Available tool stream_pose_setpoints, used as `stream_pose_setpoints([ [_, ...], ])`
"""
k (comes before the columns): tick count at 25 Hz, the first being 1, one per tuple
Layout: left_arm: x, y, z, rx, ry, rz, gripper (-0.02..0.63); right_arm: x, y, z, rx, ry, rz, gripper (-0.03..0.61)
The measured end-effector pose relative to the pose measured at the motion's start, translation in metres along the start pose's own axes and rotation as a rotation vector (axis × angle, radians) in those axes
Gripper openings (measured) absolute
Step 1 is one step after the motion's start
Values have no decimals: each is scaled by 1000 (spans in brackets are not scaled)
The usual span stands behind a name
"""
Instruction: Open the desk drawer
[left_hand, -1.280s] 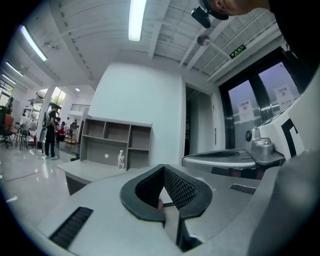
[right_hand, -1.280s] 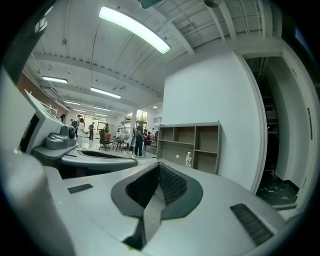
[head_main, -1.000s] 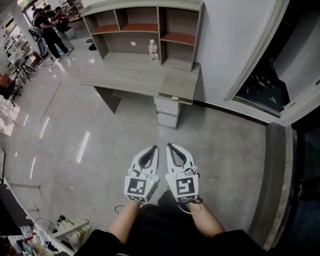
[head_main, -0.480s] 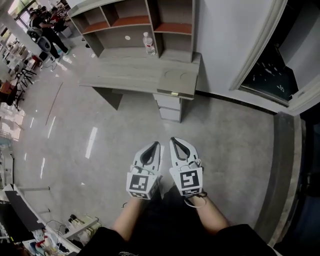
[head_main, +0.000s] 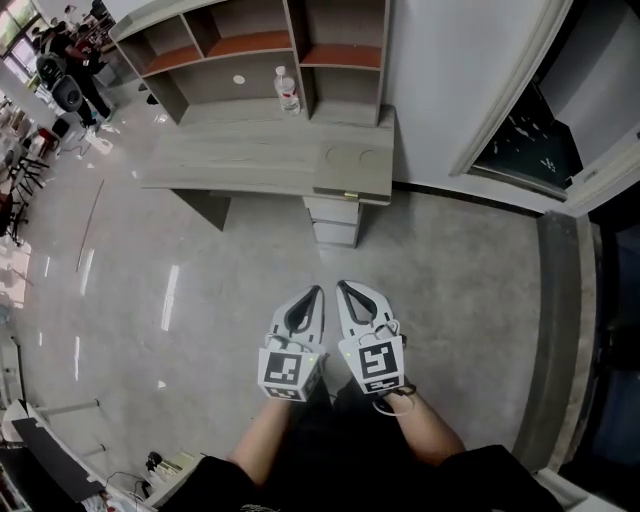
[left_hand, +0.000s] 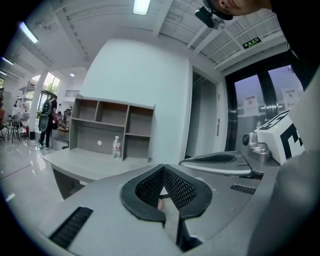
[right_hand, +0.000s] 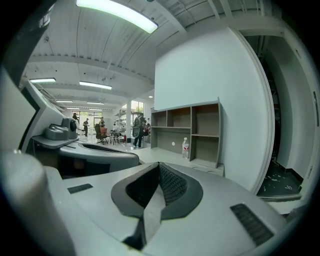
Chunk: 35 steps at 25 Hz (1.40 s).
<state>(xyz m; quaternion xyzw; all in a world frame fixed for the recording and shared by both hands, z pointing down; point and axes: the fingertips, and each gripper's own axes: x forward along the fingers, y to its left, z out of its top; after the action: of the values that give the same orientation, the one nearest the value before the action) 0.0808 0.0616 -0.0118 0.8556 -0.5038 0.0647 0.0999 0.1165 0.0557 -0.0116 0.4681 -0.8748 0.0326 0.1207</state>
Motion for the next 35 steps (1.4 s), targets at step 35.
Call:
stream_pose_setpoints([
  [35,63,184,4,-63,25,-152,5,164,31,12,89,129,-178,6],
])
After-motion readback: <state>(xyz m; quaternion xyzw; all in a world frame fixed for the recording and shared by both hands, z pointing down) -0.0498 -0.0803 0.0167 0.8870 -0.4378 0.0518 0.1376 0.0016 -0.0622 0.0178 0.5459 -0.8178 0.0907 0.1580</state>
